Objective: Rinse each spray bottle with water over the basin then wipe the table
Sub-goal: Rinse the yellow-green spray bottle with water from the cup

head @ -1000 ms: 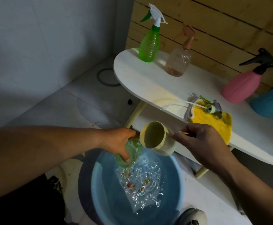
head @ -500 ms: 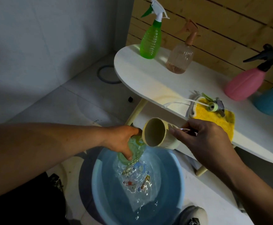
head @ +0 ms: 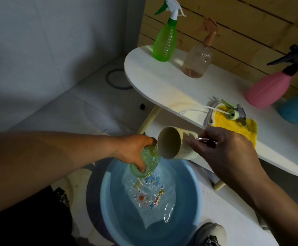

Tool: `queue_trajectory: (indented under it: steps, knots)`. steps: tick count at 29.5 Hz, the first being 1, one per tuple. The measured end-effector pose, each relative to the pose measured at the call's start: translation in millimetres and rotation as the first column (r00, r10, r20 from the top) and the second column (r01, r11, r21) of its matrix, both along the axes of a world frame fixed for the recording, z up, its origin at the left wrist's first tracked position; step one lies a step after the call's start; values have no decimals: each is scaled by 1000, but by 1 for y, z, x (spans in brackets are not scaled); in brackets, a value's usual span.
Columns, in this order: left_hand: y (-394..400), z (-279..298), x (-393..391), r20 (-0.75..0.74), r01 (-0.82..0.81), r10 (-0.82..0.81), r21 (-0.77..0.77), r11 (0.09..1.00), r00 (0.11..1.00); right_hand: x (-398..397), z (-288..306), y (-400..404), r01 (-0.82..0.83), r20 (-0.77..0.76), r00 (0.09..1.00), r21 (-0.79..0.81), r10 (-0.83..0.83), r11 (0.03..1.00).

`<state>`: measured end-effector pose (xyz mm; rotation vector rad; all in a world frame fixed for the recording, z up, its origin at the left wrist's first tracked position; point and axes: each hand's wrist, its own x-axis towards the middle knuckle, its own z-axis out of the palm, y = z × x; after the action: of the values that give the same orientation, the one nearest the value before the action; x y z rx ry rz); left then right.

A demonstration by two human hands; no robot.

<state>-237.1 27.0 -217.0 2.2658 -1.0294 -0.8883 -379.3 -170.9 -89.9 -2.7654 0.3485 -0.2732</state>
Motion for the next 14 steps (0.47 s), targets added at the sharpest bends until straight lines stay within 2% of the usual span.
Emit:
queue_trajectory:
  steps: [14]
  knots:
    - [-1,2,-2,17,18,-17,-5,1000,1000,-3,3,3,-85,60,994,-138,94,987]
